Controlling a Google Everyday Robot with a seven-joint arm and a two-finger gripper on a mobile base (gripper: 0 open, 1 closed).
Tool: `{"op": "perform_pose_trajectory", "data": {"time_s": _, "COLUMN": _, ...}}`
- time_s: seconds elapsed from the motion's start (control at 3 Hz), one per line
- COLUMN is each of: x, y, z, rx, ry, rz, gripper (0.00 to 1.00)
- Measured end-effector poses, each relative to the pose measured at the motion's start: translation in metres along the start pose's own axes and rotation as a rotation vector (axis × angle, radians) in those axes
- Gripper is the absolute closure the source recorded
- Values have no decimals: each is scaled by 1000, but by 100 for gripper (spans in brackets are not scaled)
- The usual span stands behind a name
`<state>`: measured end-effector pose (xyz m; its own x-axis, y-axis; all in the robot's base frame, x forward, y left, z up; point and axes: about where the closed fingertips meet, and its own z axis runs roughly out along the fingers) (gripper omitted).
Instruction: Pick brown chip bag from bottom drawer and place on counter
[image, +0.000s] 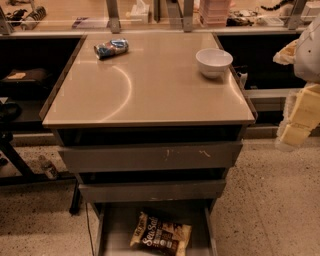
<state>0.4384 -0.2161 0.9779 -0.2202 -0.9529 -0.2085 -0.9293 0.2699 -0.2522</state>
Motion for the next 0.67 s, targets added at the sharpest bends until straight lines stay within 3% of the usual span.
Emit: {"op": "perform_pose_trajectory", "data": {"time_s": 0.67, "x": 0, "y": 6, "z": 18, "rx": -21, "ry": -5, "rz": -7, "gripper": 0}}
